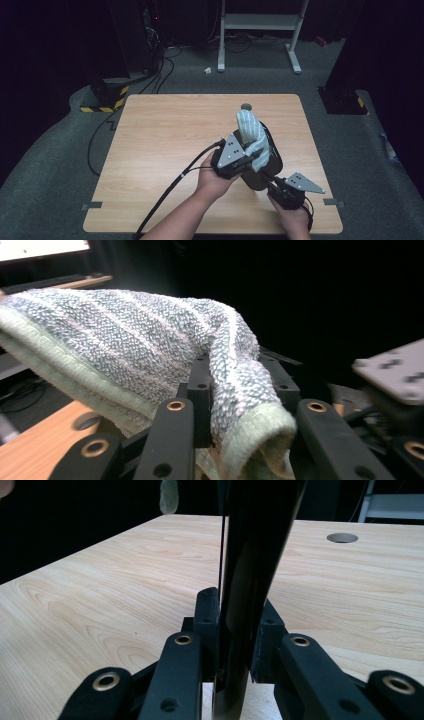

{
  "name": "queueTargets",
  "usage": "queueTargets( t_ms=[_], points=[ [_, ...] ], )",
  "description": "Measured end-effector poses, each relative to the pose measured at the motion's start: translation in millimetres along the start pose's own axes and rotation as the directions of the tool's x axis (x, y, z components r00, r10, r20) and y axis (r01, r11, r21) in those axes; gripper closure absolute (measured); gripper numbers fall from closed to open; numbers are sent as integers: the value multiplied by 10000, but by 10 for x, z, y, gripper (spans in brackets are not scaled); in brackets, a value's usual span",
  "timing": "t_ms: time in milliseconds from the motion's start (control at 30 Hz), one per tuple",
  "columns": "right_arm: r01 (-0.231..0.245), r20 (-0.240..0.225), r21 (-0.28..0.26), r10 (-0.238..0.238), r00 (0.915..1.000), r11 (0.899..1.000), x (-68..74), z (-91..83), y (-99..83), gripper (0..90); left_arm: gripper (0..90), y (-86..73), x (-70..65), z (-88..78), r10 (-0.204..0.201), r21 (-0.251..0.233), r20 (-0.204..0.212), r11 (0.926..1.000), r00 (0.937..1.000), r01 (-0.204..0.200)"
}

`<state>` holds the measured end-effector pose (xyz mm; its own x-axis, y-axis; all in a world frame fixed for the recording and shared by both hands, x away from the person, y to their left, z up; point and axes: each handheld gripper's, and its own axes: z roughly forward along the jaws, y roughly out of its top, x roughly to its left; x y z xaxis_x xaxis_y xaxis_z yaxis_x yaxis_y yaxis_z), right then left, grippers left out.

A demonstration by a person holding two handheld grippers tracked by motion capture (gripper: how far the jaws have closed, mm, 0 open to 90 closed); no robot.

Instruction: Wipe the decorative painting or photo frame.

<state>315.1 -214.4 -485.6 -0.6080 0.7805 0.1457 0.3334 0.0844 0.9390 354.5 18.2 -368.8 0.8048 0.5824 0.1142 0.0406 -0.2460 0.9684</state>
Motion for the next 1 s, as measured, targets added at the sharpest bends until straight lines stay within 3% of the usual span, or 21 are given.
queueTargets(
  t_ms=[233,333,467,633,800,900,1000],
  points=[
    [81,8,-12,-81,10000,10000,10,3,-1,775,711,-19,351,8,-4,308,-1214,9995,9926,42],
    [68,24,-46,-68,10000,10000,11,4,-4,775,711,-25,427,26,-35,397,-1385,9992,9904,91],
    [54,31,-61,-54,10000,10000,14,5,-5,776,711,-17,416,25,-243,347,-1265,9990,9917,289],
    [70,-7,-54,-70,10000,10000,23,15,-2,776,711,44,192,-7,-275,-120,-495,9996,9984,269],
    [62,-14,-98,-62,10000,9999,19,23,-6,776,711,94,-51,-2,-237,-528,256,9983,9994,251],
    [58,8,-70,-58,10000,10000,26,25,-7,776,710,113,-109,3,-438,-647,420,9968,9982,464],
    [58,-2,-45,-58,10000,10000,23,24,-12,776,709,118,-92,13,-317,-657,352,9973,9989,340]
  ],
)
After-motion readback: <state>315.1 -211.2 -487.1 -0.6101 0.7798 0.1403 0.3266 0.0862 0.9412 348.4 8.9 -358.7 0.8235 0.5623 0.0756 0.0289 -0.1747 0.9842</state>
